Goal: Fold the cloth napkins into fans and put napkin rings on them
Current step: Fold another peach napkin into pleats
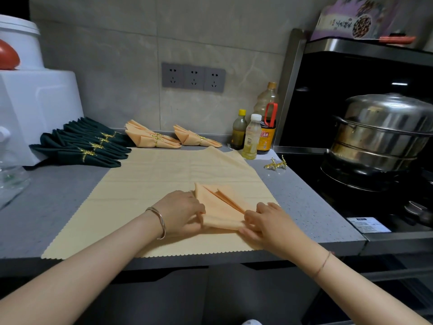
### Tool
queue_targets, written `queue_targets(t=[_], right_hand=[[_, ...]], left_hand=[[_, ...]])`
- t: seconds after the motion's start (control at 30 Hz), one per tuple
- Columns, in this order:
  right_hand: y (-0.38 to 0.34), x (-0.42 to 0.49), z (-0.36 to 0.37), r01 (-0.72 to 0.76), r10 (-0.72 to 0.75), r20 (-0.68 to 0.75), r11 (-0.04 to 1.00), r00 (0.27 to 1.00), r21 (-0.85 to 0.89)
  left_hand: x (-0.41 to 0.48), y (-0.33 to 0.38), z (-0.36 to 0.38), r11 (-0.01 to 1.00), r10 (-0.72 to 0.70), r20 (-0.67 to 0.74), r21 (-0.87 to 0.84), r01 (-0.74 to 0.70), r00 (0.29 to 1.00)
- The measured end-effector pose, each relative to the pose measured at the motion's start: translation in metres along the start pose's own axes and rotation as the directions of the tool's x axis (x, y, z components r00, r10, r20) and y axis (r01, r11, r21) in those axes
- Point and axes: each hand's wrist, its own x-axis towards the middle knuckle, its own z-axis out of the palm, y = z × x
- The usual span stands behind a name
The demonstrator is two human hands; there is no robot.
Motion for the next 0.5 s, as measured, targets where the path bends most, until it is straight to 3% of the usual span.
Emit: queue_targets(t=[0.1,0.3,0.4,0.5], right_hand=[[0.003,0.007,-0.008,-0.104,0.101,0.084,0.994,0.991,0.03],[0.008,0.023,-0.009,-0.202,0.19,0.108,0.973,0.976,0.11],[0.009,0.025,-0.007,-0.23,0.21,0.138,0.961,0.968,0.154],[0.01,0.028,-0.003,-0.216,0.188,0.181,0.965,0.965,0.148]], left_hand=[[0.008,-0.001,-0.004,0.966,-0.21,0.017,-0.151,0.21,0.978],[0.028,-0.001,0.007,0.864,-0.414,0.042,-0.296,0.407,0.909],[0.033,0.002,0.011,0.84,-0.449,0.01,-0.335,0.426,0.894],[0.038,0.005,0.015,0.891,-0.354,-0.03,-0.315,0.327,0.935]])
